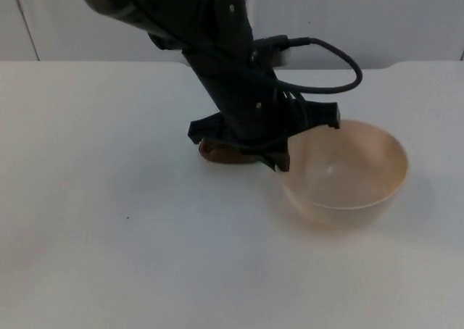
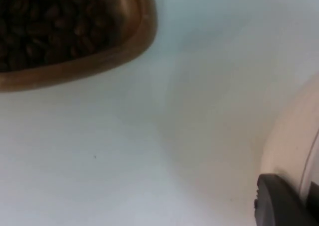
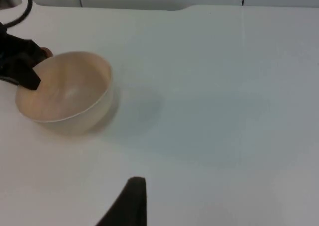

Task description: Pick up the bowl with the left hand and pour the coffee beans from the cup into the bowl with the right hand.

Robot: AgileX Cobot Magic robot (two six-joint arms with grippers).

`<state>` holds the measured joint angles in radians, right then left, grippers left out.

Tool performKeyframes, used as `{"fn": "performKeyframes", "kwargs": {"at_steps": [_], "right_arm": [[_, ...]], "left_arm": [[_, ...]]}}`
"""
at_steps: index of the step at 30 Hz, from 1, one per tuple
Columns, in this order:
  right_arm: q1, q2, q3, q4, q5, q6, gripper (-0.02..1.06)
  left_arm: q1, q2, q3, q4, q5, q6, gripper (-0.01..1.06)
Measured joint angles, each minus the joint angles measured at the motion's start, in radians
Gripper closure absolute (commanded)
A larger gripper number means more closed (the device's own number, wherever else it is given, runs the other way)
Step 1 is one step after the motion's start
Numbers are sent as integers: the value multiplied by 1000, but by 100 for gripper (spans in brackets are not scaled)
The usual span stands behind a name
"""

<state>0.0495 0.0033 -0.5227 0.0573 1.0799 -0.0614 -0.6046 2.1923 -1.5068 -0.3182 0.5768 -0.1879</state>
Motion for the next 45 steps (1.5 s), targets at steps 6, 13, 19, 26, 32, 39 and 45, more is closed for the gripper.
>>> {"fn": "performKeyframes", "kwargs": {"at_steps": [6,13,19,26,32,39,45], "right_arm": [[0,0,0,0,0,0,-1],[0,0,0,0,0,0,-1],[0,0,0,0,0,0,-1],[0,0,0,0,0,0,-1],[0,0,0,0,0,2,-1],[0,0,0,0,0,2,-1],[0,0,0,0,0,2,-1]], "left_arm": [[0,-76,0,61,68,0,105],[0,-151,0,149,143,-38,105],[0,-180,0,307,219,-202,105],[2,-219,30,481,328,-373,105],[6,-291,172,473,245,-381,105],[78,-390,352,364,165,-365,105],[106,-508,505,336,101,-351,105]]}}
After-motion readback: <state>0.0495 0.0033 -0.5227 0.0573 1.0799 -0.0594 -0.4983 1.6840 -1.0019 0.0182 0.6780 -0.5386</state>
